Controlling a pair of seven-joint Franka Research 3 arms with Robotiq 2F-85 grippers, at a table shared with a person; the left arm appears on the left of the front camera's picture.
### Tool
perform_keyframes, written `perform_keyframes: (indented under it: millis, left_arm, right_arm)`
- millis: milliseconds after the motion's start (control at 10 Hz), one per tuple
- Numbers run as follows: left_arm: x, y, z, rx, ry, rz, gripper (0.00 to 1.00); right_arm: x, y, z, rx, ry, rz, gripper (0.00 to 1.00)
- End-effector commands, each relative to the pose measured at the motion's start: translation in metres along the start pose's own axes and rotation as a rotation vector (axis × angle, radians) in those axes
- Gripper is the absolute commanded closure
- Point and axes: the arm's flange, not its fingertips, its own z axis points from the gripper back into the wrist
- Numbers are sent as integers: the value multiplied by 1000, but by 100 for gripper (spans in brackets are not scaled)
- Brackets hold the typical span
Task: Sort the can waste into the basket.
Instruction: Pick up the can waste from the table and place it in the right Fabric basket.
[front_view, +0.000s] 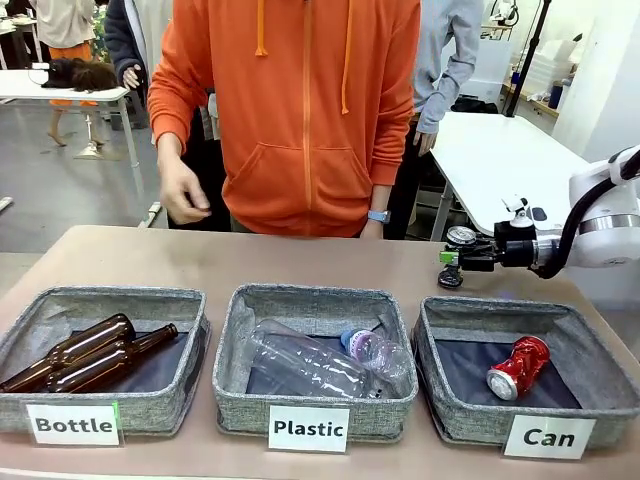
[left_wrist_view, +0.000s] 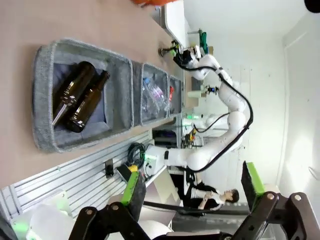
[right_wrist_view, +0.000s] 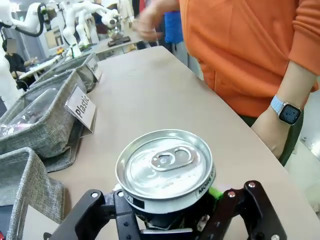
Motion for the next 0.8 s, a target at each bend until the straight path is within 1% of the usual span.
perform_keyframes:
  millis: [0,100,200,300,400,500,600,700]
  left_arm:
    - [-10,-3,-44,26,115,-19,0]
    - [-9,-2,-67,51,168,-24,0]
    - [-8,-1,-90,69,205,-22,0]
    - [-7,3,-112,99,235,-23,0]
    - [-9,12,-132,116,273,-8,0]
    - [-10,19,-143,125,284,-1,0]
    - [-7,25,-150,101,303,-18,0]
    - [-2,24,-149,17,273,2,0]
  right_arm:
    - [37,19,8,24,33,78,100]
    - [67,35,17,16,58,97,100]
    - [100,55,28,15,114,111,100]
    - [133,83,40,25,177,151,100]
    - [161,122,49,34,286,156,100]
    - [175,159,50,34,414,136,100]
    - [179,193,46,72,562,114,100]
    - [178,223,41,41,695,111,100]
